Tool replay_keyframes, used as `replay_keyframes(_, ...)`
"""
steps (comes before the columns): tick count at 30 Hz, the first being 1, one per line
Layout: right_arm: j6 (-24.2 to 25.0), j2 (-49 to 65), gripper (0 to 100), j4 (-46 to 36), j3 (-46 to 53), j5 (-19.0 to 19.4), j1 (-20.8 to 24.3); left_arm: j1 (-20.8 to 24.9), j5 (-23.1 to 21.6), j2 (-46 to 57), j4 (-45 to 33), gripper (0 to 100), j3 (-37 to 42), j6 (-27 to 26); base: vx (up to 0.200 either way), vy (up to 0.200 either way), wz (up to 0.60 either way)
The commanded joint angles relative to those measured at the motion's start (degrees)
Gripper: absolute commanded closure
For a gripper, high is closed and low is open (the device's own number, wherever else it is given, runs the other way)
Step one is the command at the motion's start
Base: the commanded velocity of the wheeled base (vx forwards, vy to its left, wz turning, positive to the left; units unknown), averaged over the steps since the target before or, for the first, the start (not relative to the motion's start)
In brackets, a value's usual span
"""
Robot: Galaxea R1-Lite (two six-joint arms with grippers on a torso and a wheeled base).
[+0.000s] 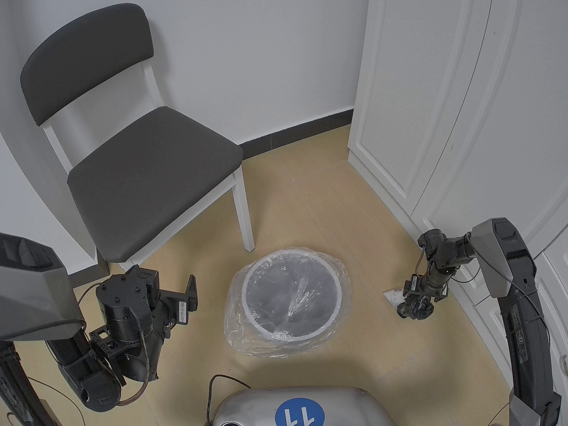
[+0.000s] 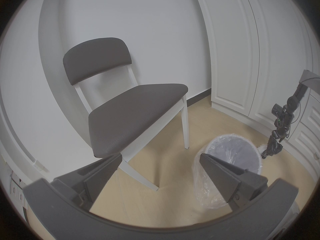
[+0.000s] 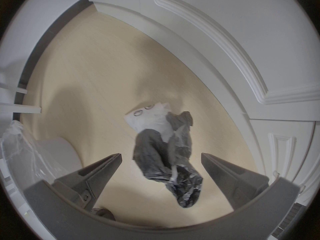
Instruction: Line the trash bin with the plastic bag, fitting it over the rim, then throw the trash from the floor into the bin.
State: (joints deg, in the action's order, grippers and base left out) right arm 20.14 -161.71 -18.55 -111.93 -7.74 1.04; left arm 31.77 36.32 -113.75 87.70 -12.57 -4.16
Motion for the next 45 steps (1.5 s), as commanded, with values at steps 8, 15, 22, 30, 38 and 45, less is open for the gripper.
replay_keyframes(8, -0.36, -3.97, 0, -1.48, -2.66, -1.31, -0.42, -0.04, 0.07, 0.2, 0.02, 0, -0.09, 0.03, 0.0, 0.0, 0.0)
replay_keyframes(15, -4.14, -6.25, 0, 5.46, -2.66, -2.89, -0.77, 0.14, 0.07, 1.87, 0.02, 0, 0.0, 0.03, 0.0, 0.0, 0.0)
replay_keyframes(22, -4.58, -6.51, 0, 6.34, -2.66, -3.6, -0.68, 0.05, -0.02, 3.36, 0.02, 0, 0.09, 0.03, 0.0, 0.0, 0.0)
replay_keyframes(30, -4.05, -6.51, 100, 6.25, -2.66, -3.51, -0.42, 0.05, 0.07, 5.38, 0.02, 0, 1.05, 0.03, 0.0, 0.0, 0.0)
replay_keyframes(38, -3.79, -5.11, 100, 6.69, -2.66, -4.74, 0.11, -0.04, -0.02, 7.49, 0.02, 0, 4.92, 3.19, 0.0, 0.0, 0.0)
replay_keyframes(45, -1.24, 2.54, 100, 12.75, 3.04, -3.16, 0.19, -0.04, -0.1, 7.84, 0.02, 0, 6.06, 6.88, 0.0, 0.0, 0.0)
